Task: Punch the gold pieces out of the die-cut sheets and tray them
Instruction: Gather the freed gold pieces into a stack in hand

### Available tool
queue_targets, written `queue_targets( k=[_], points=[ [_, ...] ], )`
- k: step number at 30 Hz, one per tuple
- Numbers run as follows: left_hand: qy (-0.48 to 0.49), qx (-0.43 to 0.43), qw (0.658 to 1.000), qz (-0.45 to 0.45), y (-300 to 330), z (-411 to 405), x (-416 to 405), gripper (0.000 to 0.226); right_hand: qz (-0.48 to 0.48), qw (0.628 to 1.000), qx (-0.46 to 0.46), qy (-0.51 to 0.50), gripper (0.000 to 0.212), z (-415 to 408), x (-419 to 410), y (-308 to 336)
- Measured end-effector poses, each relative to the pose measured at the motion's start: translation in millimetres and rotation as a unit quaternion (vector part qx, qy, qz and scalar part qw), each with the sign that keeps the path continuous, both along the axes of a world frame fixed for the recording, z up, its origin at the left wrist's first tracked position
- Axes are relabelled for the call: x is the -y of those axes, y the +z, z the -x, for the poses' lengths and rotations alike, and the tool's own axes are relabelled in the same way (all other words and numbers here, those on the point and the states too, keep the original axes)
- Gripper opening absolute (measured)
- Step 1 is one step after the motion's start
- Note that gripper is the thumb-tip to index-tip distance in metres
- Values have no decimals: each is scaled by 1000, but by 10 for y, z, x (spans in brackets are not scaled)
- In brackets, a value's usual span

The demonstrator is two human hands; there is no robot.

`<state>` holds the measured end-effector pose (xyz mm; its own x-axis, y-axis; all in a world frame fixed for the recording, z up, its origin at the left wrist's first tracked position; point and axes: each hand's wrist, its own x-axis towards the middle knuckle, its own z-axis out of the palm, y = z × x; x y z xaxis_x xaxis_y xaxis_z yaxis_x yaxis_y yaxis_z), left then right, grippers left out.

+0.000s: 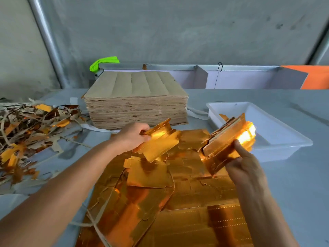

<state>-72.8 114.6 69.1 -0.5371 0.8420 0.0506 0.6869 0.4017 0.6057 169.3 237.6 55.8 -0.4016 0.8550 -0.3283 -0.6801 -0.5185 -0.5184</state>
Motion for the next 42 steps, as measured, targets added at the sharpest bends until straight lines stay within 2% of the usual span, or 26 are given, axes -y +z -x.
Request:
queue_targets(
  k=[2, 3, 5, 7, 9, 10, 12, 14, 17, 18, 20, 22, 23, 25, 29, 31, 34, 36, 39, 42],
  points=[
    [14, 56, 998, -40, 20, -87, -31, 4, 4, 998, -24, 50, 42, 133, 51, 14],
    [20, 88, 994, -60, 29, -131, -39, 4, -3, 997, -6, 74, 43, 203, 92, 31],
    [18, 117, 990, -82, 31, -211, -61, 7, -17, 992, 10, 124, 36, 332, 202, 42],
    [12, 107, 990, -93, 7, -274, -87, 11, -16, 988, 18, 154, 26, 410, 289, 30],
    [29, 34, 995, -89, -11, -300, -99, 13, -10, 987, 1, 163, 26, 422, 338, 90],
    [41, -7, 996, -84, -20, -299, -97, 15, -3, 987, -26, 159, 27, 400, 347, 148],
    [52, -52, 994, -82, -45, -285, -77, 22, -17, 986, -106, 124, 15, 323, 322, 279],
    [57, -55, 993, -85, -74, -272, -66, 19, -9, 984, -163, 71, 7, 242, 283, 416],
    [67, -33, 992, -99, -109, -282, -75, 5, 24, 985, -171, -8, 6, 162, 166, 476],
    [72, -5, 991, -112, -122, -305, -86, 6, 27, 987, -159, -22, 5, 148, 132, 476],
    [100, 168, 968, -160, -125, -386, -115, 14, 21, 993, -117, -29, 5, 170, 87, 420],
    [131, 382, 895, -189, -109, -496, -145, 26, -19, 997, -69, -26, 10, 264, 93, 308],
    [139, 442, 866, -190, -97, -550, -157, 29, -37, 998, -45, -29, 17, 325, 112, 244],
    [135, 508, 833, -173, -104, -634, -178, 31, -41, 998, -11, -43, 27, 445, 154, 138],
    [83, 579, 799, -142, -169, -745, -156, 32, -37, 999, -2, -40, 18, 578, 134, 28],
    [87, 570, 802, -153, -207, -775, -151, 28, -47, 998, 10, -39, 16, 600, 113, -4],
    [134, 519, 827, -171, -265, -801, -170, 12, -45, 998, 18, -31, 16, 603, 91, -48],
    [159, 515, 823, -180, -293, -821, -208, 9, -14, 1000, 4, -27, 17, 590, 87, -54],
    [196, 557, 783, -197, -330, -819, -255, 24, 68, 997, -35, -15, 28, 577, 73, -54],
    [185, 623, 730, -211, -298, -851, -272, 28, 79, 993, -88, 17, 30, 633, 124, -44]
  ],
)
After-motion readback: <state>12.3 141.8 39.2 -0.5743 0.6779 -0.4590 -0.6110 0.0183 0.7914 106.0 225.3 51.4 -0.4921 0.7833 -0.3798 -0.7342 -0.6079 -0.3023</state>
